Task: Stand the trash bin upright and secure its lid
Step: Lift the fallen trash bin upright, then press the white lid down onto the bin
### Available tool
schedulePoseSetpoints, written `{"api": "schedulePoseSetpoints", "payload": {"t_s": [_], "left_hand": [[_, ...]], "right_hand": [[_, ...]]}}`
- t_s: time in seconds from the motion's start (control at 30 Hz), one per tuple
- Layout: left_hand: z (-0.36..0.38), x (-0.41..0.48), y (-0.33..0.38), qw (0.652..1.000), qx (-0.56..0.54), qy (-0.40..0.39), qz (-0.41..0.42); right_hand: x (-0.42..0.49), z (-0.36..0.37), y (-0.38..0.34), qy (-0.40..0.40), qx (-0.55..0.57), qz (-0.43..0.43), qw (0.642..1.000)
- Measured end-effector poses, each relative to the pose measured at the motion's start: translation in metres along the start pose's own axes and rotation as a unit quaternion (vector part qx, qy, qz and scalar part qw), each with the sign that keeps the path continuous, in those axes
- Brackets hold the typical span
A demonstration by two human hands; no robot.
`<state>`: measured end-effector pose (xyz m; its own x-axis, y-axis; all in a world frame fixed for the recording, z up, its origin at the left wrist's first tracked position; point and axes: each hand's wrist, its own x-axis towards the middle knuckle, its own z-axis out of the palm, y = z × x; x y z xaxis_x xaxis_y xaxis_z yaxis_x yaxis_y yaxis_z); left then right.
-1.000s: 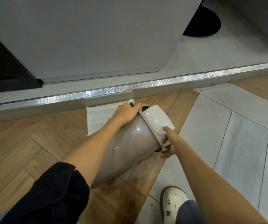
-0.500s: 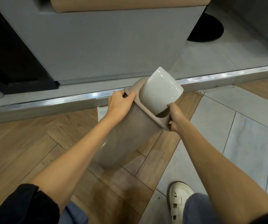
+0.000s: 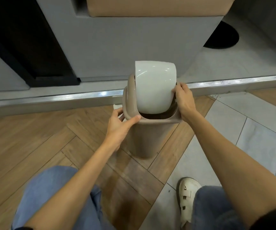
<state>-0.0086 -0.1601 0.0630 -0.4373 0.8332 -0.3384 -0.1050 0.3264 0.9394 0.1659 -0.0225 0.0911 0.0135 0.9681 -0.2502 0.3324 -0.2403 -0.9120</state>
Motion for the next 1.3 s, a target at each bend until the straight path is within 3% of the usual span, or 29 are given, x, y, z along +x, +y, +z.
{"api": "schedulePoseSetpoints", "payload": {"t_s": [0.17, 0.3, 0.47, 0.73, 0.93, 1.07, 1.3], "left_hand": [[-0.011, -0.015, -0.005, 0.998, 0.030, -0.038, -0.028], [-0.013, -0.033, -0.006, 0.990, 0.124, -0.065, -0.018], [-0.009, -0.055, -0.017, 0.982, 0.185, -0.044, 0.017], [-0.016, -0.052, -0.017, 0.986, 0.162, -0.040, 0.000], [-0.002, -0.043, -0.008, 0.998, 0.044, 0.039, 0.005], [0.021, -0.036, -0.011, 0.998, 0.032, 0.062, 0.002], [0.032, -0.021, -0.019, 0.988, 0.054, 0.133, 0.060]], "right_hand": [[-0.014, -0.003, 0.000, -0.028, -0.010, -0.036, 0.999], [-0.026, -0.007, 0.003, -0.070, 0.003, -0.060, 0.996], [-0.042, -0.009, 0.018, -0.104, 0.076, -0.019, 0.991], [-0.047, -0.009, 0.017, -0.084, 0.078, 0.004, 0.993], [-0.052, -0.017, 0.030, -0.032, 0.069, 0.028, 0.997], [-0.059, -0.002, 0.040, -0.050, 0.040, 0.039, 0.997], [-0.058, 0.012, 0.040, 0.023, 0.062, -0.001, 0.998]]}}
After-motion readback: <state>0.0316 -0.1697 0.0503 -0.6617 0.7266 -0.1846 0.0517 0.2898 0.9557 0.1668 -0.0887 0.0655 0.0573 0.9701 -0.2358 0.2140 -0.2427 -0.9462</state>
